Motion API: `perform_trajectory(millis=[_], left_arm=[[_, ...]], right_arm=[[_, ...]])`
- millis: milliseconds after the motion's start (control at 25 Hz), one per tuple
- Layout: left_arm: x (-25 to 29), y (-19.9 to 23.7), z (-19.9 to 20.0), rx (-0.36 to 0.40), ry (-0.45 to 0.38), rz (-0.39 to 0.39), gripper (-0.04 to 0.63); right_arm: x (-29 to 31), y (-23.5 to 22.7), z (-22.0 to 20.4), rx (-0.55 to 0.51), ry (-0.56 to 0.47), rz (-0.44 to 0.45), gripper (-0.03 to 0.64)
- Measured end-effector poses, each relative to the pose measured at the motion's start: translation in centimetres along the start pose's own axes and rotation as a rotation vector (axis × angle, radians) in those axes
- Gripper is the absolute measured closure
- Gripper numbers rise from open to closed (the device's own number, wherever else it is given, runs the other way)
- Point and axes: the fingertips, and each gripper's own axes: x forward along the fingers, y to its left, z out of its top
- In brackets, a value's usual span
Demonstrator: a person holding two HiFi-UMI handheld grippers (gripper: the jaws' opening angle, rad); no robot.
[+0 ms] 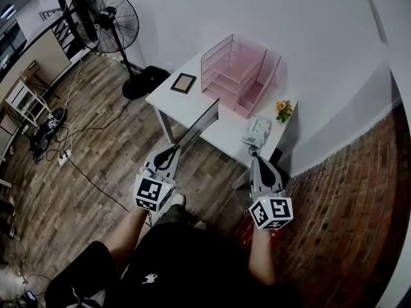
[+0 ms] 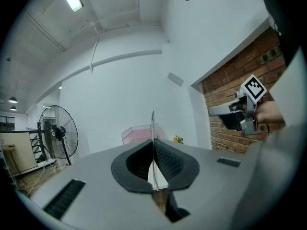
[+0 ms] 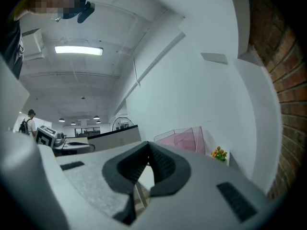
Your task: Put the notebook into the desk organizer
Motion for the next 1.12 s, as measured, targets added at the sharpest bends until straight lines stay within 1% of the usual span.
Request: perform_trajectory(millis=[240, 440, 1120], left_arm=[[0.9, 0.0, -0.1, 0.007, 0.001, -0.017, 0.586], [2.3, 1.2, -0.6, -0.003, 0.000, -0.032, 0.586], [10.0, 6.2, -2.5, -0.029, 0.030, -0.111, 0.586]], right_arm=[[0.5, -0.3, -0.4, 0.007, 0.002, -0.010, 0.615], [1.9, -0.4, -0.5, -0.006, 0.008, -0.025, 0.615], [9.9, -2.3, -0.6, -0.001, 0.032, -0.095, 0.615]])
